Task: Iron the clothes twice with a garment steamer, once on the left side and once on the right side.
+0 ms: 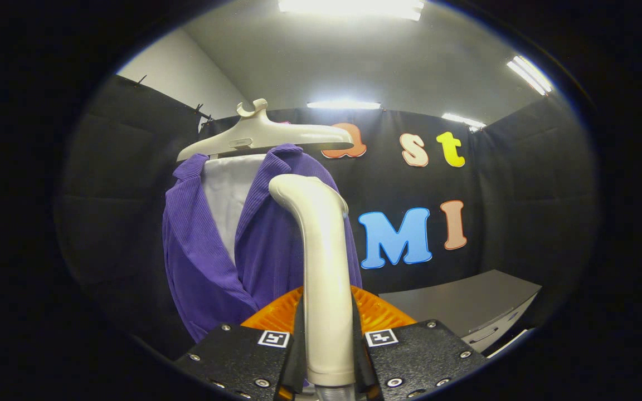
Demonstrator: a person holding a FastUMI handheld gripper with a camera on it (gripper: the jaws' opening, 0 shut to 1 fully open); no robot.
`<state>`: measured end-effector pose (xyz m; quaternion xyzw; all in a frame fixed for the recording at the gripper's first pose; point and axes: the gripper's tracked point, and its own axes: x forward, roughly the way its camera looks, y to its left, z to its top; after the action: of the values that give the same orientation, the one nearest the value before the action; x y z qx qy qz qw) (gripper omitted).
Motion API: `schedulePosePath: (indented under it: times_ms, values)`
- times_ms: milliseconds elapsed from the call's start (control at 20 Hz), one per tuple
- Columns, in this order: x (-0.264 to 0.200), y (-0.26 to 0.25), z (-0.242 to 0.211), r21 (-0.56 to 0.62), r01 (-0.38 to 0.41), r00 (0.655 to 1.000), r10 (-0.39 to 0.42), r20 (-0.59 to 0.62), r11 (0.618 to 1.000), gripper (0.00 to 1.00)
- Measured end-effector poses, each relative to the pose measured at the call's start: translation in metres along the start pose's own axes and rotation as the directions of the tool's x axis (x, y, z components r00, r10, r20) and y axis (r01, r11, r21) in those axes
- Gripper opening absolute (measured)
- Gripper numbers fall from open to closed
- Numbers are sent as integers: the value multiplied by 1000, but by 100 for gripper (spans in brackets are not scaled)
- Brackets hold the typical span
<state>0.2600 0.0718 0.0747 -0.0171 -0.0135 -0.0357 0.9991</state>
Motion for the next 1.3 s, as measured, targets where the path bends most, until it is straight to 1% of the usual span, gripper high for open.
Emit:
schedulePosePath:
  times_ms: [150,300,550,700,900,1000,1300]
  values:
    - [-1,2,-4,-20,20,1000,-20,3,1000,35]
    - [-4,6,-17,-31,20,1000,-20,-14,999,35]
    - [-10,1,-54,-65,13,998,-17,-63,998,35]
    - [-17,-1,-82,-43,8,993,-13,-118,999,35]
    - [-25,-6,-108,-44,0,986,-7,-167,999,35]
    - [-30,-7,-123,-20,-7,981,3,-193,1000,35]
    - [-39,-8,-159,-39,-23,967,13,-255,999,35]
